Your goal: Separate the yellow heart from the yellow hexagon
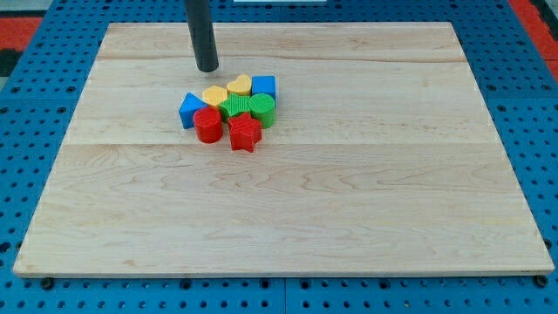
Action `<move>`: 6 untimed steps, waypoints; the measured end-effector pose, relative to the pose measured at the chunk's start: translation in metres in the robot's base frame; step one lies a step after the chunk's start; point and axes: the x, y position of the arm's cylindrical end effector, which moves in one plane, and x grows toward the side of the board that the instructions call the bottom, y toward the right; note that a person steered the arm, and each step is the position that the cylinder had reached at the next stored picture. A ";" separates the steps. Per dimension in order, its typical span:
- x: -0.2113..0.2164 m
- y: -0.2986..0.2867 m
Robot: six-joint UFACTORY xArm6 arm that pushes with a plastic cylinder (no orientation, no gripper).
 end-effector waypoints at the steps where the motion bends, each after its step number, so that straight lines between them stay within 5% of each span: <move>1: 0.001 0.000; 6: 0.000 -0.001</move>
